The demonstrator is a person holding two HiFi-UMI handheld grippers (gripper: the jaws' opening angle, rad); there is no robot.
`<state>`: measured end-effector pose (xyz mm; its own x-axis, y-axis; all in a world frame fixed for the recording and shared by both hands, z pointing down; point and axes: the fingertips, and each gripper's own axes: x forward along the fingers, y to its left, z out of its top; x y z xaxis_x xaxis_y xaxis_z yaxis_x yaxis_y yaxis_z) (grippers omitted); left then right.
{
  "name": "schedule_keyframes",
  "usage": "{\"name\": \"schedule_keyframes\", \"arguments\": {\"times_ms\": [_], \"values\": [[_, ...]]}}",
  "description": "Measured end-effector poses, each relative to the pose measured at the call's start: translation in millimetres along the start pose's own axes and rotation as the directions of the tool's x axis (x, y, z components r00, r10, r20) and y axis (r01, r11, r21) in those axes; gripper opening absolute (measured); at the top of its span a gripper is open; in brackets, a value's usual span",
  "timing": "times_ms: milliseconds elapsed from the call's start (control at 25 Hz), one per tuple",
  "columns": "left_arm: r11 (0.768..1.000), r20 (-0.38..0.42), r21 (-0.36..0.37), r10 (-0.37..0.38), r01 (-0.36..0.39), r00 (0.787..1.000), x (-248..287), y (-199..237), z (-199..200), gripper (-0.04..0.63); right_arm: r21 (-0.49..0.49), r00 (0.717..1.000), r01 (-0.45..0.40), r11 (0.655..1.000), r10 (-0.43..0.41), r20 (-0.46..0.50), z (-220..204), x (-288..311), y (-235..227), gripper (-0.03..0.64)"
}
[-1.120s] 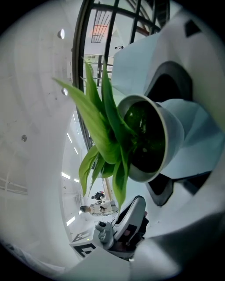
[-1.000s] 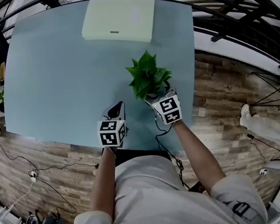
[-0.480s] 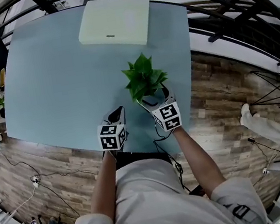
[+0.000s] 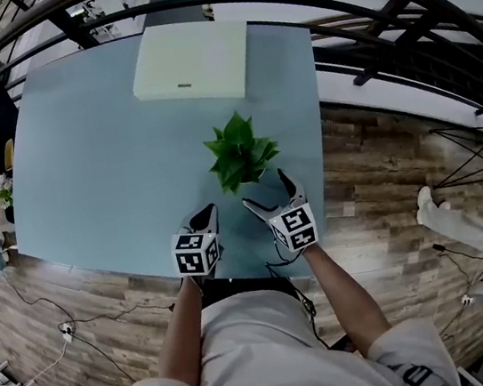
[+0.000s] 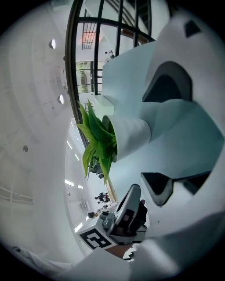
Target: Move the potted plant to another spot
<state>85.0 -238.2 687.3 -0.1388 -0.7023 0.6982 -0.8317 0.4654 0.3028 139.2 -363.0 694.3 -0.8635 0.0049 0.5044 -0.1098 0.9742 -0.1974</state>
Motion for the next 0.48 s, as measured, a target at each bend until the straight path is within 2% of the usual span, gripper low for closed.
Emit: {"name": "schedule_keyframes", "arguments": {"times_ms": [200,320,480], "values": [[0.999,-0.014,0.027,-0.017,0.017,1.0,3.4,-9.0,-0.5,0.012,0.036,1.0,-0.008,0.999,0.008,0.0,-8.5,-12.9,2.7,0.483],[0.998,-0.018,0.043,-0.034,0.034,0.999,4.2,-16.7,2.6,0.012,0.083,1.0,-0.017,0.996,0.016,0.003,-11.7,-21.7,5.3,0.385],[0.997,-0.016,0.061,-0.046,0.047,0.999,4.1,-22.1,4.3,0.012,0.075,1.0,0.016,0.997,-0.016,0.006,-14.7,-31.0,5.1,0.168]]}}
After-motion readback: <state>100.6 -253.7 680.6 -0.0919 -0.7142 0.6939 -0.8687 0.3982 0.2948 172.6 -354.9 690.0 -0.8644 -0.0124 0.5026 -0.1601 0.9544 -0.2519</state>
